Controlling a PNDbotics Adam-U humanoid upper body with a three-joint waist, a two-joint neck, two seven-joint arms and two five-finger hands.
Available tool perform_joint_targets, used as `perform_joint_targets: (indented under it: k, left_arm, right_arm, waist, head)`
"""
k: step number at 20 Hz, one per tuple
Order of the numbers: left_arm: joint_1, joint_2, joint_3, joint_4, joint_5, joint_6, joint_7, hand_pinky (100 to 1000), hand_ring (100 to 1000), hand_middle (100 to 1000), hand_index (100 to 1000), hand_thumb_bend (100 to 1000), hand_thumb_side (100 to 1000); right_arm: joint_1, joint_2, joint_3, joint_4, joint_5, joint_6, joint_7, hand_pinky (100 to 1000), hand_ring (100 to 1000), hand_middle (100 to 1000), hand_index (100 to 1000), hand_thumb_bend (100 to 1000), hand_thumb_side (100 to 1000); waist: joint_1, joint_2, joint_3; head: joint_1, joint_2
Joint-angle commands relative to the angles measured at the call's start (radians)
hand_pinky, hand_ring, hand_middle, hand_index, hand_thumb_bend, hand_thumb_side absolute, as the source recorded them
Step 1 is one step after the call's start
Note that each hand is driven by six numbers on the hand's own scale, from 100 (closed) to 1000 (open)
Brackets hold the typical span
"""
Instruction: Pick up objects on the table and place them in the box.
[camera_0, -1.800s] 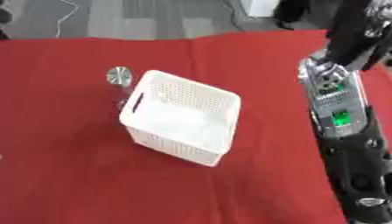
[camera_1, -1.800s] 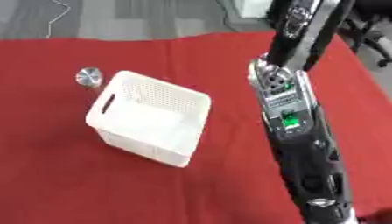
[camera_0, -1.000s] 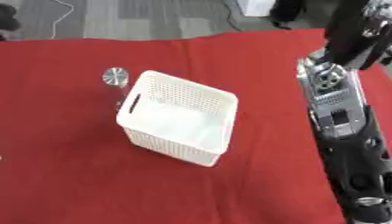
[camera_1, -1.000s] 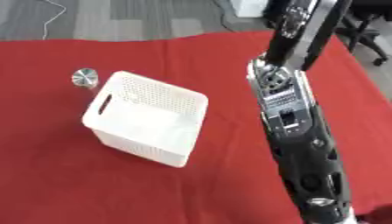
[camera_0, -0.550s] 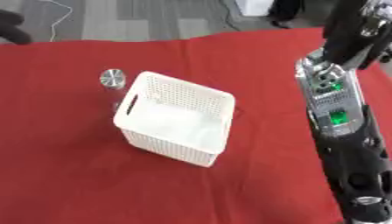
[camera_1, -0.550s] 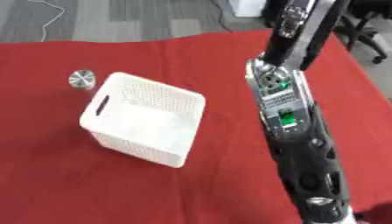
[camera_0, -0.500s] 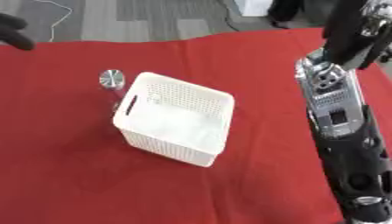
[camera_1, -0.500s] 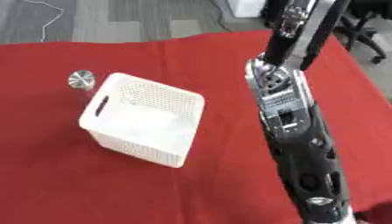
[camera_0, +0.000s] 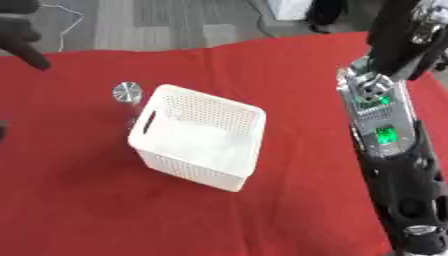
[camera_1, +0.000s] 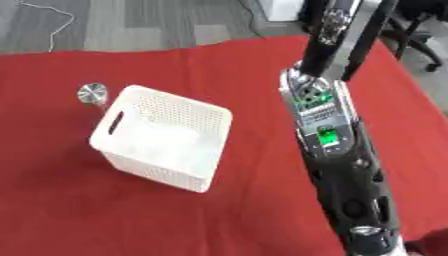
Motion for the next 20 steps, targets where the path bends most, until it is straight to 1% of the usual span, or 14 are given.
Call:
perform_joint_targets:
  k: [1, 3, 4, 8, 11, 14, 17, 18, 20]
  left_arm:
    - [-0.057, 0.063, -0.012, -0.014, -0.031, 0.029, -0.054, 737, 609, 853, 874, 216, 891]
    - [-0.096, 0.076, -0.027, -0.014, -0.054, 0.046, -0.084, 739, 614, 854, 873, 222, 889]
    - [-0.115, 0.08, -0.034, -0.014, -0.067, 0.053, -0.097, 753, 643, 862, 870, 238, 877]
    - [-0.187, 0.089, -0.064, -0.014, -0.122, 0.082, -0.148, 776, 684, 865, 868, 262, 864]
    - [-0.238, 0.078, -0.083, -0.014, -0.17, 0.102, -0.191, 791, 706, 866, 866, 274, 857]
    - [-0.281, 0.059, -0.102, -0.012, -0.199, 0.125, -0.238, 802, 718, 871, 869, 269, 869]
    - [-0.318, 0.049, -0.126, 0.019, -0.22, 0.118, -0.294, 811, 735, 875, 871, 273, 878]
    - [-0.327, 0.045, -0.131, 0.032, -0.227, 0.112, -0.307, 815, 753, 881, 874, 281, 877]
    - [-0.349, 0.04, -0.146, 0.072, -0.254, 0.093, -0.346, 827, 779, 890, 881, 316, 830]
  right_arm:
    - [-0.007, -0.023, 0.002, -0.018, -0.009, -0.104, -0.093, 697, 690, 685, 717, 100, 1000]
    - [-0.006, -0.023, 0.002, -0.018, -0.011, -0.105, -0.091, 697, 690, 685, 717, 100, 1000]
    - [-0.006, -0.023, 0.003, -0.018, -0.012, -0.106, -0.091, 697, 690, 685, 717, 100, 1000]
    - [-0.007, -0.023, 0.004, -0.018, -0.017, -0.107, -0.087, 697, 690, 685, 717, 100, 1000]
    - [-0.007, -0.024, 0.005, -0.018, -0.019, -0.108, -0.085, 697, 690, 685, 717, 100, 1000]
    - [-0.008, -0.023, 0.007, -0.018, -0.022, -0.108, -0.082, 697, 690, 684, 717, 100, 1000]
    - [-0.008, -0.022, 0.008, -0.018, -0.024, -0.109, -0.081, 697, 690, 684, 717, 100, 1000]
    - [-0.008, -0.022, 0.009, -0.018, -0.025, -0.109, -0.08, 697, 690, 684, 717, 100, 1000]
    - [-0.01, -0.021, 0.011, -0.018, -0.028, -0.11, -0.077, 697, 690, 684, 717, 100, 1000]
  waist:
    - [0.007, -0.016, -0.004]
    - [0.007, -0.016, -0.006]
    - [0.008, -0.016, -0.008]
    - [0.01, -0.015, -0.015]
    - [0.011, -0.015, -0.019]
    - [0.011, -0.015, -0.023]
    - [0.012, -0.014, -0.028]
    - [0.013, -0.014, -0.029]
    - [0.014, -0.013, -0.032]
  head:
    - [0.011, 0.0]
    - [0.012, 0.0]
    - [0.013, 0.0]
    - [0.014, 0.0]
    - [0.016, 0.0]
    - [0.018, 0.0]
    - [0.02, 0.0]
    - [0.02, 0.0]
    - [0.021, 0.0]
